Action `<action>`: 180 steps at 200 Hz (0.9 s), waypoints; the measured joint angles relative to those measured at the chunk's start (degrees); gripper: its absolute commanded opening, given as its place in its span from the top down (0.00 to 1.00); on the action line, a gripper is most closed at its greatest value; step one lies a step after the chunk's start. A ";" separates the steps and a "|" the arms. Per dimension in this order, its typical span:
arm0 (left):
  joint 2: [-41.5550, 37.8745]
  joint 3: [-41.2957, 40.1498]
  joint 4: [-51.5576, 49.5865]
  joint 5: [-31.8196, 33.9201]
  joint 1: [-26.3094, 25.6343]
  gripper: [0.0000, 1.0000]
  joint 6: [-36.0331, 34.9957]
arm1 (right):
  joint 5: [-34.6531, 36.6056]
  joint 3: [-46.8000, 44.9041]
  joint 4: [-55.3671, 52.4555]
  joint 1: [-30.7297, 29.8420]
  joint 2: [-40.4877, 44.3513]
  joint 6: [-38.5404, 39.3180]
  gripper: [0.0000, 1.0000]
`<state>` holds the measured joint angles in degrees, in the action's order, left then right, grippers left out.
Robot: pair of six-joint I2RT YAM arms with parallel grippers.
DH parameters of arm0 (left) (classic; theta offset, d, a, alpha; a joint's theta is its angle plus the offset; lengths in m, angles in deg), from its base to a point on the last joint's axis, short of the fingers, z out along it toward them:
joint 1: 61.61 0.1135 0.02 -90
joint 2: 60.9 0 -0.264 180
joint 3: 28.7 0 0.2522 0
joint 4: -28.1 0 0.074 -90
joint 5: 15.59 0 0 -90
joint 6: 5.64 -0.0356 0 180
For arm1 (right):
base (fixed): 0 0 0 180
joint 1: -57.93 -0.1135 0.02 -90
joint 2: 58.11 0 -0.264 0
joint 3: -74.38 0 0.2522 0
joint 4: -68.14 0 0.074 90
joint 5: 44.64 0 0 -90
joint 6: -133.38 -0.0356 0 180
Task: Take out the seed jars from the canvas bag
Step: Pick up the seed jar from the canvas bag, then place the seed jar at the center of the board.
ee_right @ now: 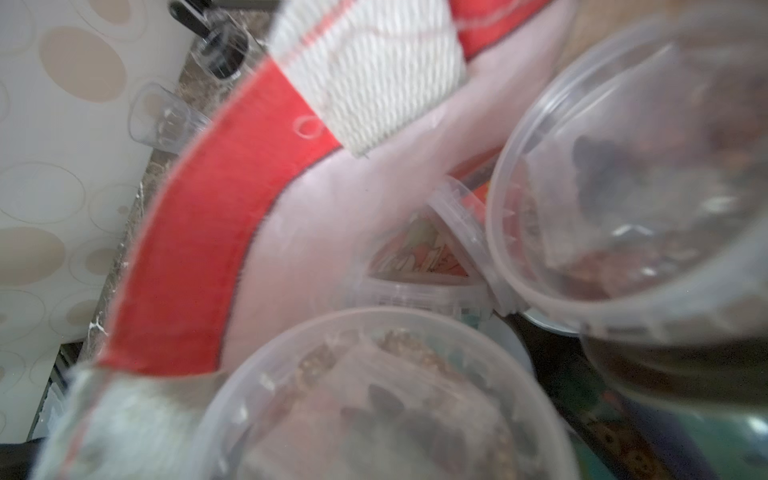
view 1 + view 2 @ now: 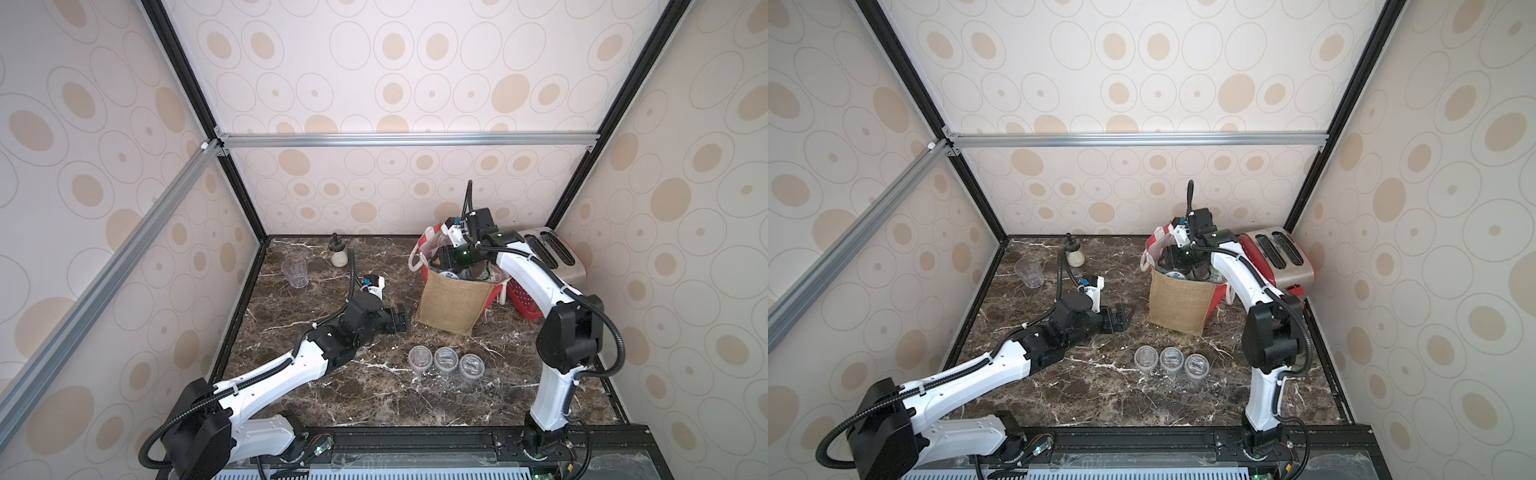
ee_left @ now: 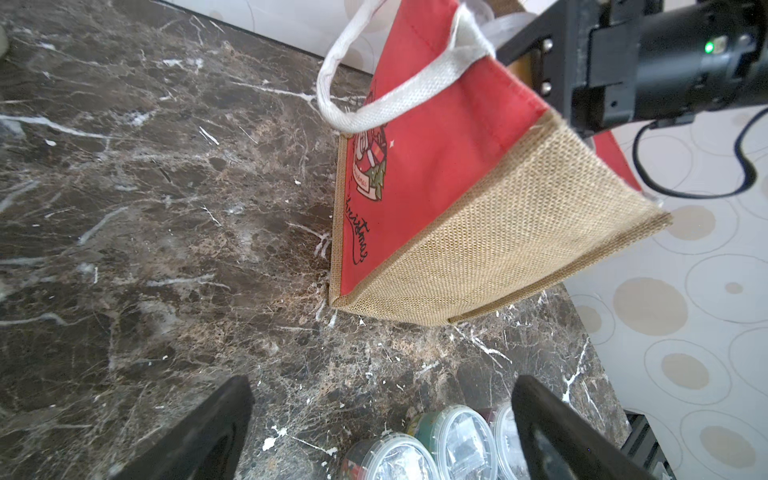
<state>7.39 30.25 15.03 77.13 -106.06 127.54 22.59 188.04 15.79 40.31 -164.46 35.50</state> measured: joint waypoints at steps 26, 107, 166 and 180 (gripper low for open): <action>-2.67 -1.20 0.00 1.51 0.09 0.02 0.00 | 0.92 -6.10 5.07 -0.50 8.92 -0.20 0.40; -11.54 -4.72 -1.97 3.15 4.15 0.02 0.04 | 7.30 -28.37 20.85 -15.91 32.04 2.19 0.41; -17.81 -7.04 -6.62 -2.01 14.67 0.02 0.07 | 16.74 -46.99 36.76 -34.60 35.41 2.82 0.44; -19.32 -7.23 -8.13 -2.97 17.31 0.02 0.04 | 19.32 -49.72 40.30 -37.57 33.07 2.82 0.44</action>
<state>-11.93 23.02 6.90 74.15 -88.75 127.59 41.91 138.32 56.10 2.73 -131.39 38.32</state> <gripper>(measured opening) 0.984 0.571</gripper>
